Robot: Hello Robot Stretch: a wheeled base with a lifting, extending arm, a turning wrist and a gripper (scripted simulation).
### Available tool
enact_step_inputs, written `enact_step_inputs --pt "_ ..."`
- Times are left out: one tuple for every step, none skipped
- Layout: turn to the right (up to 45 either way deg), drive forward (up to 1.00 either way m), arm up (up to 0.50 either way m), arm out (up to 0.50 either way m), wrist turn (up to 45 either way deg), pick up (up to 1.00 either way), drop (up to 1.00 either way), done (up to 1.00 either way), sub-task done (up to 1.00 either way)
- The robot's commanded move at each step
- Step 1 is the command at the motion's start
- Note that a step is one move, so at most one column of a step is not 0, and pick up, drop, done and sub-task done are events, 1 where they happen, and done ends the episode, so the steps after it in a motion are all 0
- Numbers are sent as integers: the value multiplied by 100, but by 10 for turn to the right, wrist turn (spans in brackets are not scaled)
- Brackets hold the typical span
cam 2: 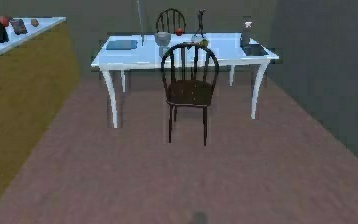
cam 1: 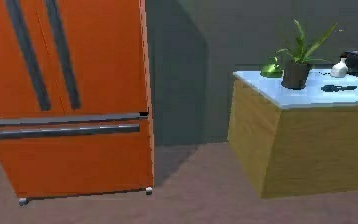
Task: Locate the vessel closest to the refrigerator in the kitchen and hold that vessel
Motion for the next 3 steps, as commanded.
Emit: enact_step_inputs --pt "0 55 0 0 0 0 0 0 0" --pt "450 0 0 0 0 0 0 0 0" --pt "300 0 0 0 0 0 0 0 0"
